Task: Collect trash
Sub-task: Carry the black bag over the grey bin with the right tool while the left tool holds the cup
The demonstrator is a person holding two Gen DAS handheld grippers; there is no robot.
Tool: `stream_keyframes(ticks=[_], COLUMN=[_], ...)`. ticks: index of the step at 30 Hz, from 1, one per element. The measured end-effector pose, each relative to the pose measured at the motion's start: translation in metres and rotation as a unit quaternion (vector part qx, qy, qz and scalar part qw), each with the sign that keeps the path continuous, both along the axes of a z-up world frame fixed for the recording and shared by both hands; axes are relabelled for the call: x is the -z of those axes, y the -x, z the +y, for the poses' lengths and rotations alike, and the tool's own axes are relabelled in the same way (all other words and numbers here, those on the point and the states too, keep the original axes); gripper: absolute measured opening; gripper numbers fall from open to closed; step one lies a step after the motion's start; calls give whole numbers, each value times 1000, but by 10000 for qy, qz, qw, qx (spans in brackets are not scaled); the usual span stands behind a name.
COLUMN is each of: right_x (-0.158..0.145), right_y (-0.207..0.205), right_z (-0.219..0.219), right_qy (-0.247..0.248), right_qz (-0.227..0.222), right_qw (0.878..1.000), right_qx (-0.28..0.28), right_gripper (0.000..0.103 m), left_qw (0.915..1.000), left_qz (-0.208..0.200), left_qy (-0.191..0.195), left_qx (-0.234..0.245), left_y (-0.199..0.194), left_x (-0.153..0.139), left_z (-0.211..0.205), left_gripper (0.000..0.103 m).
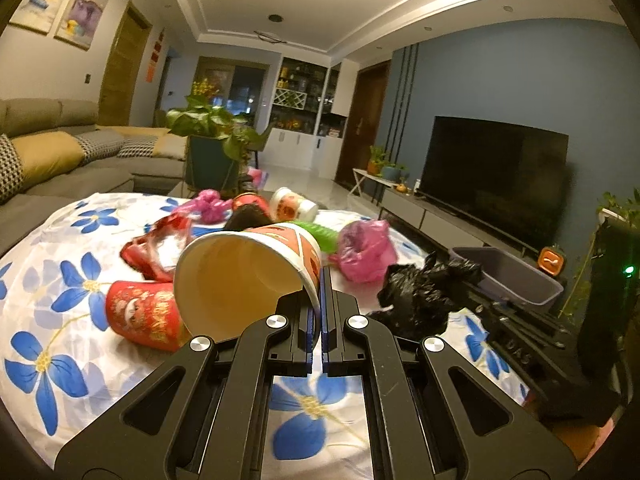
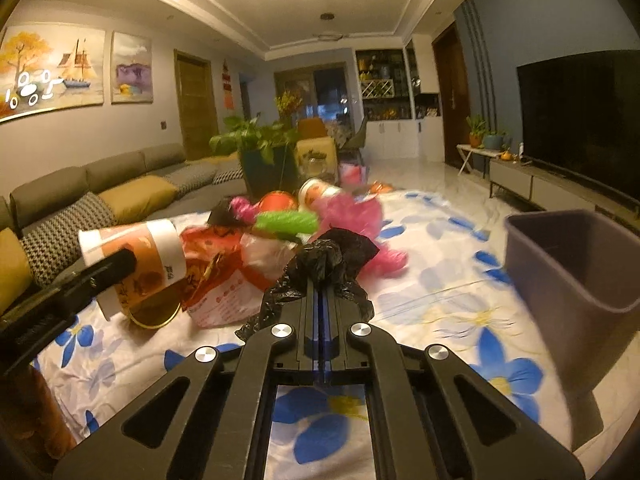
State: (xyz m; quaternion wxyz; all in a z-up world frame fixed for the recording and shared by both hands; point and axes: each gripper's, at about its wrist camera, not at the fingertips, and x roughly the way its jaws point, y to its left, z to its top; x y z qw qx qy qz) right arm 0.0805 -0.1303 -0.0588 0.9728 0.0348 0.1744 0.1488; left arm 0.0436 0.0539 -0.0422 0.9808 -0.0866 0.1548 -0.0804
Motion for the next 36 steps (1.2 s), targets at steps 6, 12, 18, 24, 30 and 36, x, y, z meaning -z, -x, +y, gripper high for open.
stream_keyframes(ticks=[6,12,18,24,30,36], right_x=[-19,-36,-45,-46,-40,-32], right_y=[15,15,9,0,-8,-17], right_z=[-28,-71,-118,-159,-191,-212], right_qy=[47,111,213,217,222,179], right_qz=[-343,-600,-821,-910,-911,-836], right_qw=[9986,9922,9785,9646,9564,9514], right_qx=[396,1091,1881,2464,2767,2958], right_gripper=[2,2,2,2,2,2], left_qw=[9992,9956,9865,9723,9582,9513], left_qz=[-86,-120,-283,-396,-377,-210], left_qy=[-109,-206,-242,-242,-252,-148], left_qx=[371,911,1594,2290,2826,3073], left_y=[-8,-31,-61,-100,-124,-148], left_x=[-12,-24,-39,-43,-34,-21], left_z=[-30,-71,-126,-186,-230,-257], left_gripper=[2,2,2,2,2,2])
